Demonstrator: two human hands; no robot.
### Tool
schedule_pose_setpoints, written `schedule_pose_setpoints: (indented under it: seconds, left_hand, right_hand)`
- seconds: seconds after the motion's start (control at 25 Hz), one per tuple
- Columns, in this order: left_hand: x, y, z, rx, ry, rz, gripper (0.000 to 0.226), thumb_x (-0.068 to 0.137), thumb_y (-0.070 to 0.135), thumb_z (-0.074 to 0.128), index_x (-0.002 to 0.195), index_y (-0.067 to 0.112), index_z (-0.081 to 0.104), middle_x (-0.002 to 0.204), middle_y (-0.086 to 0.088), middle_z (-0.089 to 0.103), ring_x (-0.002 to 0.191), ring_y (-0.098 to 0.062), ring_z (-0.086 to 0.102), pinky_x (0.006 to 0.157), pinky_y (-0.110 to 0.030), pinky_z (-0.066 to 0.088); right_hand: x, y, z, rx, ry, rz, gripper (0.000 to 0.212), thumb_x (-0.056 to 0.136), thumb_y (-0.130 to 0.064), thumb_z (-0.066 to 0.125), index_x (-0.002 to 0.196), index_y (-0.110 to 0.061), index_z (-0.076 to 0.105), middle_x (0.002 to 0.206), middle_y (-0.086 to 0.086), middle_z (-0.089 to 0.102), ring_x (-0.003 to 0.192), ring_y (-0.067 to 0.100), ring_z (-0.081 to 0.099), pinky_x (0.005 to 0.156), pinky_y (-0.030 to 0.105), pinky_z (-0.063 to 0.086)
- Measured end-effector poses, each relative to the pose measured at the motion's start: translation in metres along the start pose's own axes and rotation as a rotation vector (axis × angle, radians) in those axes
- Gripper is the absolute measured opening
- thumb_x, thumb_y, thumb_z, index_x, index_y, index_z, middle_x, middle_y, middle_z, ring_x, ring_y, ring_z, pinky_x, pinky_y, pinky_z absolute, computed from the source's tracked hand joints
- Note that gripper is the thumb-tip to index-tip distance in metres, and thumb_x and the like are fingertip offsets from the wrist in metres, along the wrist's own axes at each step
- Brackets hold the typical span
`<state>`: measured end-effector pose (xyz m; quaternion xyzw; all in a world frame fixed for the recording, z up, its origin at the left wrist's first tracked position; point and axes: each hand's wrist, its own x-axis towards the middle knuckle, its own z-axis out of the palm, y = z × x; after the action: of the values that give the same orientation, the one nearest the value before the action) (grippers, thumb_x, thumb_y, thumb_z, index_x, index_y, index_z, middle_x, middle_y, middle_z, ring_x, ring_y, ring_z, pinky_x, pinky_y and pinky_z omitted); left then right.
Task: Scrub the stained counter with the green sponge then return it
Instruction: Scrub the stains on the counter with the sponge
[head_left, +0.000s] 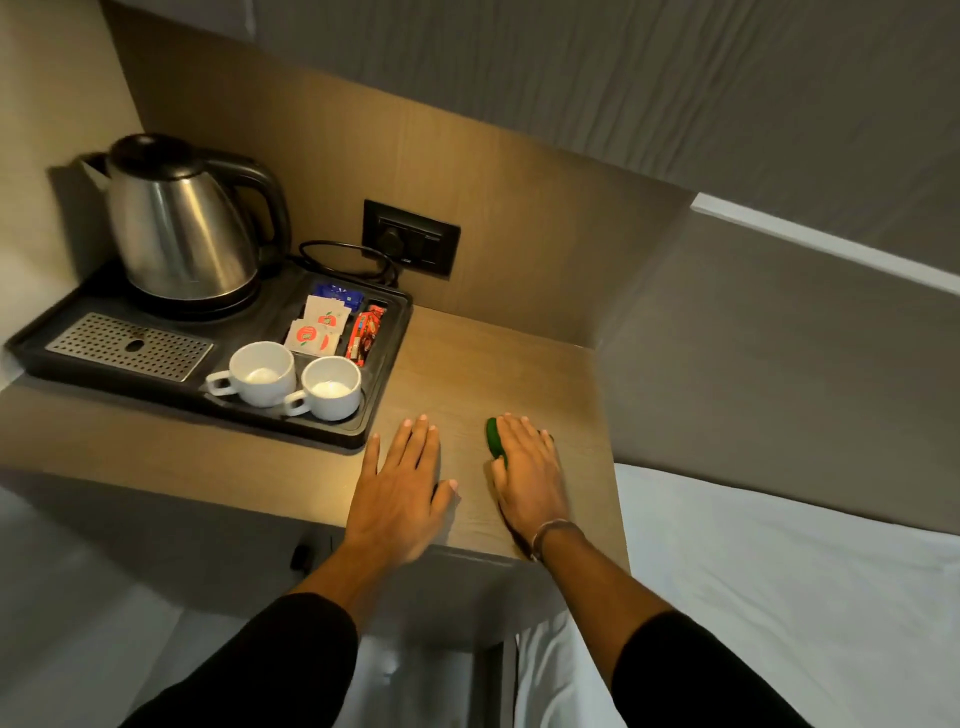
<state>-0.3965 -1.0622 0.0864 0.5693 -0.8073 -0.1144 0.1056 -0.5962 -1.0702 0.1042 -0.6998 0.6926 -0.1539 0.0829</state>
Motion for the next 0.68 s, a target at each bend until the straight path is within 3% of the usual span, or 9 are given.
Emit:
schedule_pose_setpoints:
  seconds: [0.16,0.28,0.44,0.56,0.68]
  left_hand:
    - [-0.077,0.001,-0.014,0.051,0.032,-0.038,0.078,0.106,0.054,0.041,0.164,0.008,0.017,0.174,-0.015,0.019,0.16,-0.031,0.015,0.129,-0.061,0.015]
    - [-0.158,0.009,-0.017,0.08,0.016,-0.131,0.077,0.106,0.055,0.033,0.165,0.008,0.014,0.175,-0.014,0.017,0.161,-0.029,0.012,0.128,-0.06,0.016]
    - [-0.302,0.024,-0.01,0.081,0.027,-0.328,0.081,0.102,0.059,0.019,0.164,0.008,0.016,0.174,-0.014,0.018,0.16,-0.031,0.015,0.128,-0.061,0.018]
    - [-0.404,0.033,0.004,0.073,0.05,-0.487,0.08,0.102,0.059,0.027,0.164,0.009,0.019,0.173,-0.014,0.022,0.159,-0.031,0.019,0.128,-0.056,0.009]
    - [-0.508,0.039,0.008,0.075,0.054,-0.699,0.079,0.103,0.061,0.031,0.163,0.01,0.025,0.171,-0.014,0.028,0.158,-0.032,0.025,0.13,-0.056,0.014]
  right_hand:
    - [-0.068,-0.019,-0.007,-0.016,-0.024,-0.075,0.059,0.106,-0.021,0.047,0.161,-0.017,0.026,0.17,0.005,0.027,0.159,0.024,0.016,0.131,0.046,0.006]
    - [-0.127,-0.041,-0.014,-0.02,-0.045,-0.188,0.064,0.103,-0.018,0.056,0.161,-0.015,0.029,0.169,0.008,0.029,0.159,0.027,0.018,0.13,0.049,0.008]
    - [-0.221,-0.086,-0.008,-0.009,-0.123,-0.415,0.067,0.101,-0.019,0.056,0.162,-0.015,0.027,0.17,0.006,0.026,0.159,0.027,0.014,0.13,0.045,0.002]
    - [-0.293,-0.126,0.013,0.062,-0.173,-0.535,0.066,0.103,-0.021,0.053,0.163,-0.017,0.024,0.171,0.004,0.024,0.16,0.025,0.011,0.13,0.044,0.001]
    - [-0.372,-0.178,0.035,0.125,-0.257,-0.686,0.065,0.105,-0.025,0.052,0.163,-0.018,0.023,0.171,0.002,0.024,0.16,0.023,0.011,0.129,0.042,-0.001]
